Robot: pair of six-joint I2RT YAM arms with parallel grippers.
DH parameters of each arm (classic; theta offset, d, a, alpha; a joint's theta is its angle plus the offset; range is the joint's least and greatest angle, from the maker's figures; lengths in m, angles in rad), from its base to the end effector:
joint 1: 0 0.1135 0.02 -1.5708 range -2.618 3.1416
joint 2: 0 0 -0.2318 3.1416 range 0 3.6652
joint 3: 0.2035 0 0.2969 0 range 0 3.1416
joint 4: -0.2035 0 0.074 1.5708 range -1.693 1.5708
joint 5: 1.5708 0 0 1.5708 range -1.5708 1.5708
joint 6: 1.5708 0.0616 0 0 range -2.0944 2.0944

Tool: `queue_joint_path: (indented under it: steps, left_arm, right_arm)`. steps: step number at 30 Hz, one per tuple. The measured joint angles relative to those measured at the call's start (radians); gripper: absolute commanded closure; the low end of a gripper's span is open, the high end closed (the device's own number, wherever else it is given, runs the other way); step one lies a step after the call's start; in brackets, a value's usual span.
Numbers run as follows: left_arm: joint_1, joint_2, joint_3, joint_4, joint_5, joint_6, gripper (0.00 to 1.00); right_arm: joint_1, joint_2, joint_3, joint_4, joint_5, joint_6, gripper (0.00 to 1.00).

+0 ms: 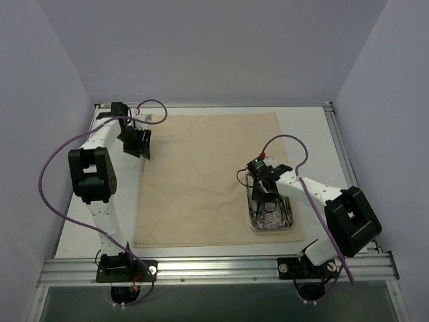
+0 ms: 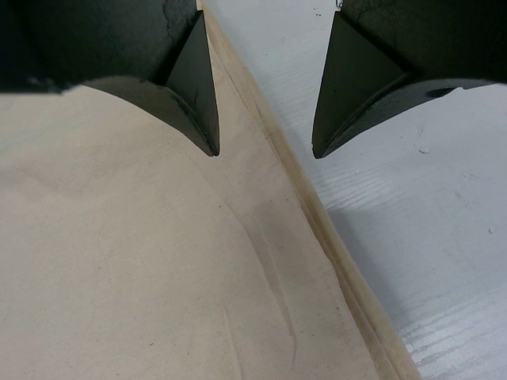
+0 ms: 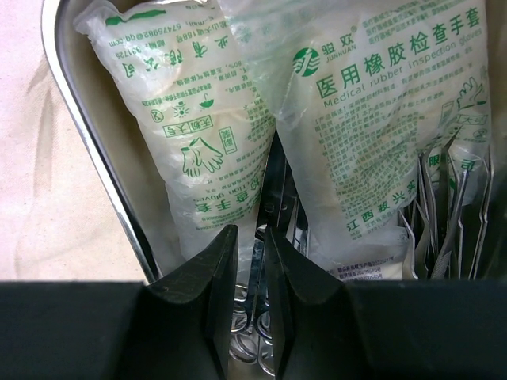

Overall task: Open and lay out the surgical kit
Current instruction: Pick up the medical item from the container.

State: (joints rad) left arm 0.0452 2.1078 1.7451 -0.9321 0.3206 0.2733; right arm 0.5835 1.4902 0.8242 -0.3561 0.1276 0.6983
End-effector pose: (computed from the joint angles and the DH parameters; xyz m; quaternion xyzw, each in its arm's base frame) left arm 0.4682 0.0017 0.1382 0.1331 0.9689 -0.1346 0.1592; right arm 0.2860 0.1794 0.0968 0.0724 0.9581 0.1125 0.2534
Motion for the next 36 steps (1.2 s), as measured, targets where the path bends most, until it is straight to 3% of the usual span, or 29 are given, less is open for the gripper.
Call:
queue_joint_path:
  steps: [12,26,36]
  left_arm:
    - [0.0,0.0,0.0,-0.002,0.004,0.0,0.41]
    - [0.0,0.0,0.0,-0.003,0.006,0.0,0.41]
    - [0.0,0.0,0.0,-0.003,0.006,0.0,0.41]
  right_arm:
    - [0.054,0.011,0.054,-0.113,0.073,0.032,0.82]
    - [0.056,0.053,0.028,-0.073,0.071,0.034,0.83]
    - [0.05,0.053,0.02,-0.059,0.068,0.034,0.93]
